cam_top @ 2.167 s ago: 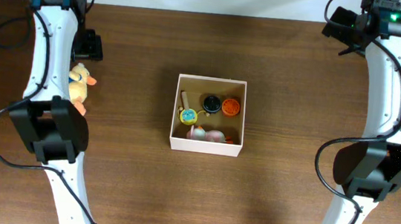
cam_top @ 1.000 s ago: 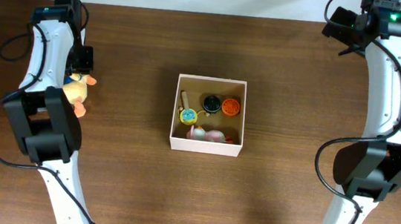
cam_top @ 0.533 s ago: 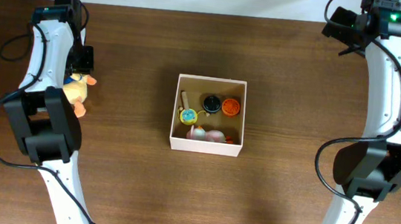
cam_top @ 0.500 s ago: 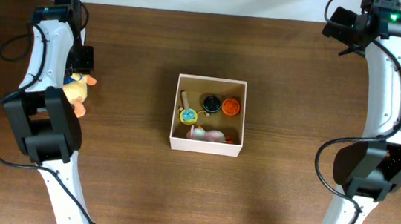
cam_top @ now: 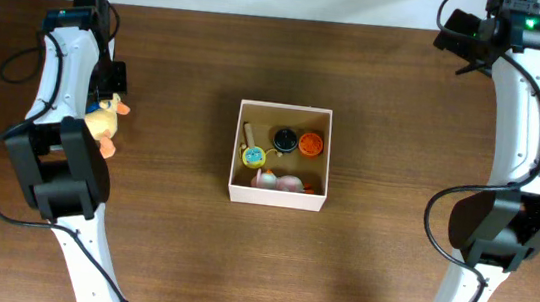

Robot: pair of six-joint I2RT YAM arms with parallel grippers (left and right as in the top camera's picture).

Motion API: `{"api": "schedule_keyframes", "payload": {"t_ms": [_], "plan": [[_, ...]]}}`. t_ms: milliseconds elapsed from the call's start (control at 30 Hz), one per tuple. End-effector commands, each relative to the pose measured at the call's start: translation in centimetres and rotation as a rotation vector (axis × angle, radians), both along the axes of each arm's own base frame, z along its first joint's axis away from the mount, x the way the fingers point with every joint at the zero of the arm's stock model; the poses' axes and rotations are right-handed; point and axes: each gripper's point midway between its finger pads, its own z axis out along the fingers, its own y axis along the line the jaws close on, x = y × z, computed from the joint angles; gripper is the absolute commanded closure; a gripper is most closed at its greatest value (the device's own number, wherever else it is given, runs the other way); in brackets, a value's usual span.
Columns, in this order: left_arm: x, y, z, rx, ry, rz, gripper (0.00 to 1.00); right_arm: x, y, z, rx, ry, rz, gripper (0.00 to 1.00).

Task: Pack container
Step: 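Close the left gripper on the plush duck and lift it, then carry the plush duck over the pink box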

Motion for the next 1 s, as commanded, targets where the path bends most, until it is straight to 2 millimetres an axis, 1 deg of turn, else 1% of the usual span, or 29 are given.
{"api": "schedule_keyframes", "payload": {"t_ms": [0, 100, 167, 300, 433, 500, 600, 667, 700, 767, 833, 867, 967], "plan": [[-0.3, -0.2, -0.3, -0.015, 0.011, 0.012, 0.98, 0.2, 0.3, -0.6, 0.009, 0.008, -0.004, 0.01], [-0.4, -0.6, 0.8, -0.015, 0.013, 0.005, 0.98, 0.2, 0.3, -0.6, 0.009, 0.008, -0.004, 0.01], [-0.1, -1.1, 2.2, -0.013, 0.002, -0.014, 0.98, 0.2, 0.3, -0.6, 0.009, 0.008, -0.004, 0.01], [1.1, -2.9, 6.2, -0.007, -0.053, -0.117, 0.98, 0.2, 0.3, -0.6, 0.009, 0.008, -0.004, 0.01], [2.3, -6.0, 10.8, 0.020, -0.132, -0.270, 0.98, 0.2, 0.3, -0.6, 0.009, 0.008, -0.004, 0.01], [2.9, -8.1, 13.0, 0.033, -0.184, -0.348, 0.98, 0.2, 0.3, -0.6, 0.009, 0.008, -0.004, 0.01], [3.6, -12.4, 16.2, 0.049, -0.273, -0.468, 0.98, 0.2, 0.3, -0.6, 0.009, 0.008, -0.004, 0.01], [3.8, -15.1, 17.6, 0.057, -0.314, -0.552, 0.98, 0.2, 0.3, -0.6, 0.009, 0.008, -0.004, 0.01], [3.7, -17.0, 18.4, 0.063, -0.334, -0.612, 0.98, 0.2, 0.3, -0.6, 0.009, 0.008, -0.004, 0.01], [3.4, -19.9, 19.2, 0.071, -0.352, -0.706, 0.98, 0.2, 0.3, -0.6, 0.009, 0.008, -0.004, 0.01], [2.6, -22.7, 19.4, 0.072, -0.347, -0.794, 0.98, 0.2, 0.3, -0.6, 0.009, 0.008, -0.004, 0.01], [1.9, -24.1, 19.2, 0.071, -0.332, -0.842, 0.98, 0.2, 0.3, -0.6, 0.009, 0.008, -0.004, 0.01], [-0.1, -27.4, 18.7, 0.063, -0.283, -0.947, 0.98, 0.2, 0.3, -0.6, 0.009, 0.008, -0.004, 0.01]]}}
